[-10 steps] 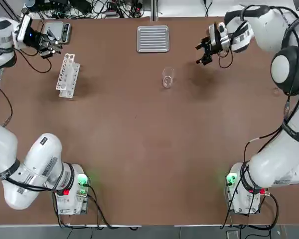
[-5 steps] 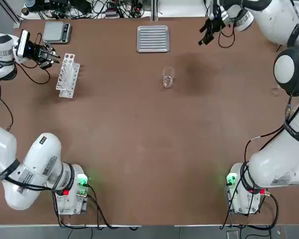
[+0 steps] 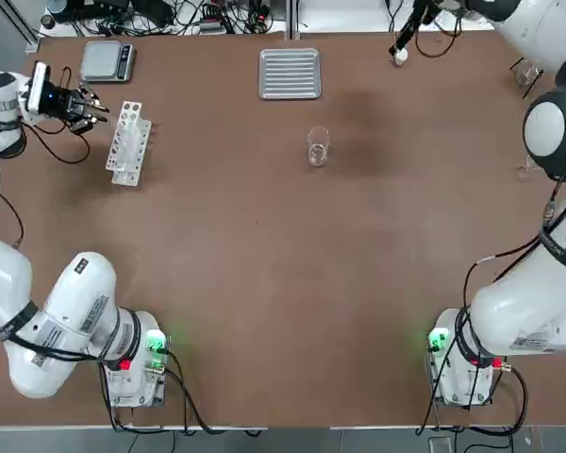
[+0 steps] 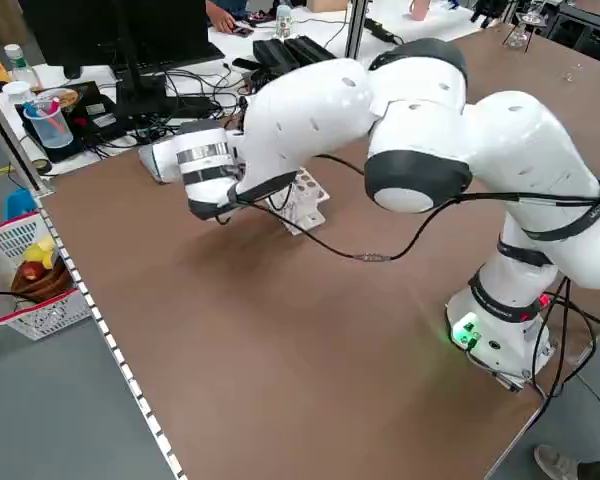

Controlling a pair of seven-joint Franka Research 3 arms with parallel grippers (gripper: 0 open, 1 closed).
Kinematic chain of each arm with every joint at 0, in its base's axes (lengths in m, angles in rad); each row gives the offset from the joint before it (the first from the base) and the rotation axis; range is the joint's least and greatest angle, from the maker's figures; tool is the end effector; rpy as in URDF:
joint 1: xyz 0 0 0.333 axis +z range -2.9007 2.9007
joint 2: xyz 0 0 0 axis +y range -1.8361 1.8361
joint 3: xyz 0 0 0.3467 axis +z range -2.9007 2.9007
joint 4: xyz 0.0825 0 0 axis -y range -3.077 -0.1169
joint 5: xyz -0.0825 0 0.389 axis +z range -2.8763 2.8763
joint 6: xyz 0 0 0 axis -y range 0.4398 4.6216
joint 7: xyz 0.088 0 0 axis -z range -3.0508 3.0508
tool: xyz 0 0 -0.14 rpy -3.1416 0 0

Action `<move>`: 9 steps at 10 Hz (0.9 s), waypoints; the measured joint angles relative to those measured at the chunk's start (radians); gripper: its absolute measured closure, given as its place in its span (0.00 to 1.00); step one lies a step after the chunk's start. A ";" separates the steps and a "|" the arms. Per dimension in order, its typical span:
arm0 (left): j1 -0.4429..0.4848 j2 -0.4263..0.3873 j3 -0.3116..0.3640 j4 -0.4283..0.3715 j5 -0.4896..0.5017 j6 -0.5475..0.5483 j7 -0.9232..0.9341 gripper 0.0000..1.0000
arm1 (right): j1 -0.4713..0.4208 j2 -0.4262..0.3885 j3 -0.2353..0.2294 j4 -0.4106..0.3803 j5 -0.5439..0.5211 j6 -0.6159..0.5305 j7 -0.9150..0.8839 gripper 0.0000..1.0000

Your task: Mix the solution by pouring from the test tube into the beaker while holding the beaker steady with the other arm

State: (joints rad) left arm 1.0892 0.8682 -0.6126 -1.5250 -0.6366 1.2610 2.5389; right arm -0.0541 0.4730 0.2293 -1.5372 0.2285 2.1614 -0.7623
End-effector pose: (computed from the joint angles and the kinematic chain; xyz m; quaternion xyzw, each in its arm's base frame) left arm 0.5539 0.2531 0.2605 0.4004 -0.6189 0.4984 0.4563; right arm 0.7172 0.1175 0.3987 -0.9093 -0.3801 -0.1191 0.1204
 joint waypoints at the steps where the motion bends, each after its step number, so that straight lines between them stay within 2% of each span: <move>1: 0.000 0.004 0.011 0.003 -0.014 0.000 -0.003 0.78 | -0.009 -0.004 0.019 0.023 -0.091 -0.018 0.193 0.00; 3: -0.005 0.018 0.013 0.004 -0.034 0.011 -0.023 0.78 | -0.020 -0.018 0.033 0.076 -0.178 -0.137 0.474 0.00; 5: -0.007 0.023 0.013 0.006 -0.042 0.024 -0.036 0.78 | -0.042 -0.030 0.034 0.148 -0.218 -0.310 0.633 0.00; 9: -0.010 0.023 0.013 -0.002 -0.042 0.035 -0.046 0.78 | -0.124 -0.068 0.031 0.174 -0.235 -0.419 0.657 0.00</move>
State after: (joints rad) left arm 1.0790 0.8915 -0.5998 -1.5267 -0.6784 1.2964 2.4930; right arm -0.1786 0.4049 0.2604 -1.3630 -0.0069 1.7427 -0.1056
